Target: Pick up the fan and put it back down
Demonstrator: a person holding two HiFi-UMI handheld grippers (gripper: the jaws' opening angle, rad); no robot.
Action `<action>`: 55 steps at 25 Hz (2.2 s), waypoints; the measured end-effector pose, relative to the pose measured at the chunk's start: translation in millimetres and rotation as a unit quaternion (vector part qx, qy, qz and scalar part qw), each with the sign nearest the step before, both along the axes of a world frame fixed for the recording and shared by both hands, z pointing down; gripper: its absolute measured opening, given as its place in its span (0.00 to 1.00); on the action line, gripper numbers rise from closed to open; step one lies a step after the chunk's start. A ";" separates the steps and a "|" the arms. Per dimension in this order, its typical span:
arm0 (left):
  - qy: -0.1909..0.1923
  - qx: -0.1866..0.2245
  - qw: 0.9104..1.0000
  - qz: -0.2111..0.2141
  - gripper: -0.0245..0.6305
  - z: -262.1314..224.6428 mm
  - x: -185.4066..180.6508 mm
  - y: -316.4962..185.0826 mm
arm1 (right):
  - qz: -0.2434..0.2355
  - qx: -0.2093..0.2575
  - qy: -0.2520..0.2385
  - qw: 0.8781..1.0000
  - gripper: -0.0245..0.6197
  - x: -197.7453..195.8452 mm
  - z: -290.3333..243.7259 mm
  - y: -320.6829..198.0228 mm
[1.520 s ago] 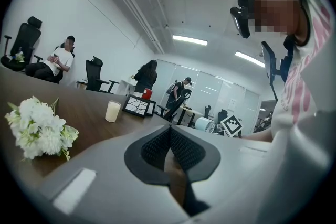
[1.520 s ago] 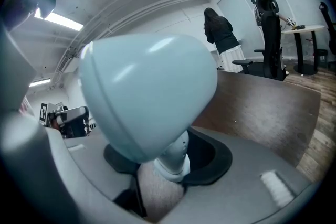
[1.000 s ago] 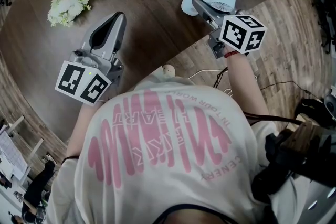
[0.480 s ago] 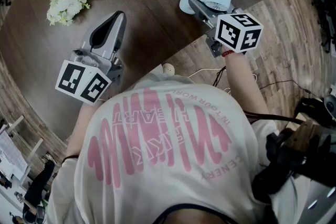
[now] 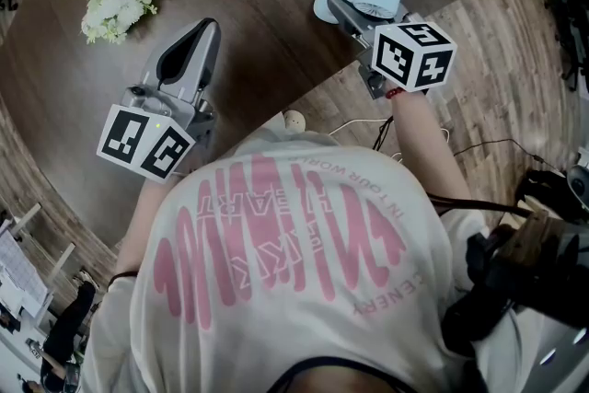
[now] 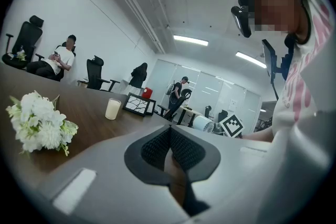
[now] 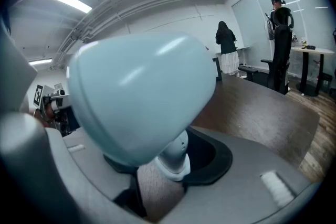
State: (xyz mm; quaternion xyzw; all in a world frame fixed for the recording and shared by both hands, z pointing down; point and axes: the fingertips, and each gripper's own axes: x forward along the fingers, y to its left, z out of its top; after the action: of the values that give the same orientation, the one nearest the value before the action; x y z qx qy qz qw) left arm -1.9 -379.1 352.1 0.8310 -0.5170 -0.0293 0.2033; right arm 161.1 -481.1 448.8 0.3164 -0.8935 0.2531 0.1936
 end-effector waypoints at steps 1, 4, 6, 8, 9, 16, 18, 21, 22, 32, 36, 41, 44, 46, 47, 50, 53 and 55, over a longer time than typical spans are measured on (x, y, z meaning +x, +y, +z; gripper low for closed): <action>0.000 0.000 1.000 0.000 0.06 0.5 -0.5 0.0 | 0.000 0.001 0.002 1.000 0.36 -0.3 0.1 0.1; 0.001 -0.001 1.000 -0.002 0.06 1.6 -2.2 0.3 | -0.001 0.005 0.008 1.000 0.36 -2.2 0.6 0.6; 0.001 -0.001 1.000 -0.002 0.06 1.8 -2.1 1.5 | 0.000 0.008 0.012 1.000 0.36 -2.5 0.5 0.9; 0.002 -0.002 1.000 -0.002 0.06 2.4 -1.9 3.1 | 0.003 0.009 0.014 1.000 0.36 -2.3 0.4 0.9; 0.002 -0.002 1.000 -0.002 0.06 2.8 -2.4 3.7 | 0.004 0.009 0.015 1.000 0.37 -2.4 0.6 1.0; 0.003 -0.002 1.000 -0.004 0.06 4.4 -5.0 6.4 | 0.001 0.017 0.027 0.999 0.37 -5.0 2.3 4.0; 0.004 -0.002 1.000 -0.004 0.06 5.1 -5.3 6.9 | -0.001 0.018 0.030 0.999 0.37 -6.6 3.3 4.9; 0.005 -0.001 1.000 -0.003 0.06 4.3 -5.0 7.6 | -0.006 0.023 0.039 0.999 0.37 -8.7 4.3 6.6; 0.005 0.000 1.000 -0.003 0.06 4.0 -5.5 7.8 | -0.006 0.024 0.041 0.999 0.37 -9.5 4.8 6.7; 0.001 0.008 1.000 -0.012 0.06 -4.1 -7.9 16.2 | -0.012 0.035 0.060 0.998 0.39 -14.6 9.3 11.7; -0.005 0.015 1.000 -0.011 0.06 -12.3 -5.1 21.4 | -0.009 0.044 0.060 0.997 0.40 -16.0 9.7 12.7; -0.011 0.025 1.000 -0.009 0.06 -21.8 4.7 35.5 | 0.000 0.050 0.048 0.998 0.43 -7.5 4.7 17.3; -0.018 0.029 0.999 -0.008 0.06 -28.1 9.3 47.3 | 0.008 0.037 0.020 0.999 0.51 -0.9 1.9 30.3; -0.022 0.034 0.999 -0.006 0.06 -31.4 13.1 54.4 | 0.018 0.030 0.002 0.999 0.49 6.0 0.5 39.1; -0.022 0.037 0.999 -0.003 0.06 -32.8 15.9 58.4 | 0.024 0.029 -0.005 0.999 0.46 10.5 -0.3 43.8; -0.023 0.041 0.999 0.007 0.06 -34.2 28.2 73.3 | 0.044 0.020 -0.025 0.998 0.37 26.8 -3.5 61.0; -0.021 0.041 0.999 0.023 0.06 -33.1 44.9 85.6 | 0.061 0.012 -0.052 0.997 0.25 44.3 -11.3 79.6; -0.020 0.043 0.998 0.033 0.06 -33.4 56.0 90.6 | 0.069 0.013 -0.070 0.995 0.16 54.4 -20.3 90.2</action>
State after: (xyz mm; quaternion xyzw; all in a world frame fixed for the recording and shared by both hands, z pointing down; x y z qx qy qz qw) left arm 54.1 -288.6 318.7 0.8562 -0.4911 -0.0278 0.1581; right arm 215.5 -391.0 428.5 0.3610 -0.8843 0.2755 0.1084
